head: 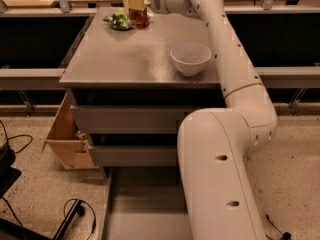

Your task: Pick coke can from bottom drawer and place on counter

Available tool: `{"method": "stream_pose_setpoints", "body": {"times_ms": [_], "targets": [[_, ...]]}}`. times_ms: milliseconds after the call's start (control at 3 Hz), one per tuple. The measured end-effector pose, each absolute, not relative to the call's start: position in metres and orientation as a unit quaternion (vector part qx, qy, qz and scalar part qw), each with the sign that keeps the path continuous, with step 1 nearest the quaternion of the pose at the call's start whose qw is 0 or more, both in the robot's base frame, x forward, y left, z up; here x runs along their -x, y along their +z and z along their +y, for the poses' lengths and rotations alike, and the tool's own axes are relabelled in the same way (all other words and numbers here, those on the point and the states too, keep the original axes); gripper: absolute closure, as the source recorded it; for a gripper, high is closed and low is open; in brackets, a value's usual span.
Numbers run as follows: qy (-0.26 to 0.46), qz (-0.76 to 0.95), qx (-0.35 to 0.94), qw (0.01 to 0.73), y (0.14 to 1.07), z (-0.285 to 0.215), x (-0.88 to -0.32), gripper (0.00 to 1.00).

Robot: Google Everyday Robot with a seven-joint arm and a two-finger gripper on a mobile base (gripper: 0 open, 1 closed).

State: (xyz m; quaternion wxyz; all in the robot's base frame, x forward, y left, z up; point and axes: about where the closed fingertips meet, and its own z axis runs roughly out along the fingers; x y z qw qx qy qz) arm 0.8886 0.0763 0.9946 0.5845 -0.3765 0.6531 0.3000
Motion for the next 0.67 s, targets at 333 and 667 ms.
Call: {"method": "stream_pose_setpoints", "body": {"times_ms": [333,667], "targets": [[0.313,0.656,0.362,0.584,0.977,0.067,-0.898,1.00],[0.333,0.664,0.340,0.577,0.952,0.062,-0.909,1.00]]}}
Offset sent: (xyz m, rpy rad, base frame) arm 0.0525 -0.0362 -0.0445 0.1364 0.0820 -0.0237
